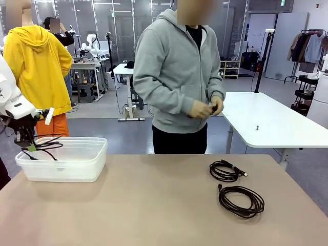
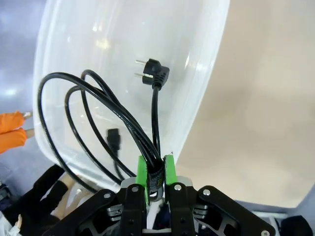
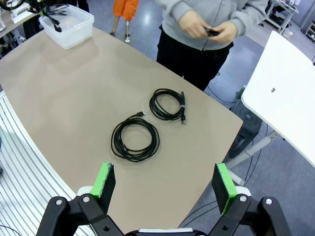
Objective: Organize and store the cables.
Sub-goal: Place the Power Cable into the Organizing box.
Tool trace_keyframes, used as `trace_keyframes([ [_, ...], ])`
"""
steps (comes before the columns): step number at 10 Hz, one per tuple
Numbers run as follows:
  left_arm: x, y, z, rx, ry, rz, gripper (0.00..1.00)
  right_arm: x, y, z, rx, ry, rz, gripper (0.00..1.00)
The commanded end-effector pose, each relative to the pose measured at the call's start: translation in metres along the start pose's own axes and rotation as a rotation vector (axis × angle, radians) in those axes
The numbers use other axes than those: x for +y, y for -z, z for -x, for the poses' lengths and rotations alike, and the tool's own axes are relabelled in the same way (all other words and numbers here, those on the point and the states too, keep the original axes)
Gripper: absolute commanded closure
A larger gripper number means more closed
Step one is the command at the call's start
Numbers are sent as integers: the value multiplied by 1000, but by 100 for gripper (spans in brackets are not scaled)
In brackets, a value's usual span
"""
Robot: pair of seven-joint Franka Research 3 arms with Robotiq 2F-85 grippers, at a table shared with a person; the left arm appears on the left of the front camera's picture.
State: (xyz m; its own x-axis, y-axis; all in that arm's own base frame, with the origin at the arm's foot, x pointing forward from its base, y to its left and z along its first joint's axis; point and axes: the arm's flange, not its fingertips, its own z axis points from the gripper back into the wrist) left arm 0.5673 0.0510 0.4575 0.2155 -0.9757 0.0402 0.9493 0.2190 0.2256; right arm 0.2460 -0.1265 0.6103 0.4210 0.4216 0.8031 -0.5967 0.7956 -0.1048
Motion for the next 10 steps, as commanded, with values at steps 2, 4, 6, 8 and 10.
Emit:
trace_keyframes([
  [2,-3,23,-2,-22,-34,-27,84,0,0,1,-1,2,-1,0],
  [4,1,24,-1,-26,-43,-35,84,0,0,1,-1,2,-1,0],
  [6,2,26,0,-27,-50,-33,75,0,0,1,-1,2,-1,0],
  [8,3,24,-1,-39,-54,-46,65,0,0,1,-1,2,-1,0],
  [10,4,17,-1,-52,-53,-57,54,0,0,1,-1,2,-1,0],
])
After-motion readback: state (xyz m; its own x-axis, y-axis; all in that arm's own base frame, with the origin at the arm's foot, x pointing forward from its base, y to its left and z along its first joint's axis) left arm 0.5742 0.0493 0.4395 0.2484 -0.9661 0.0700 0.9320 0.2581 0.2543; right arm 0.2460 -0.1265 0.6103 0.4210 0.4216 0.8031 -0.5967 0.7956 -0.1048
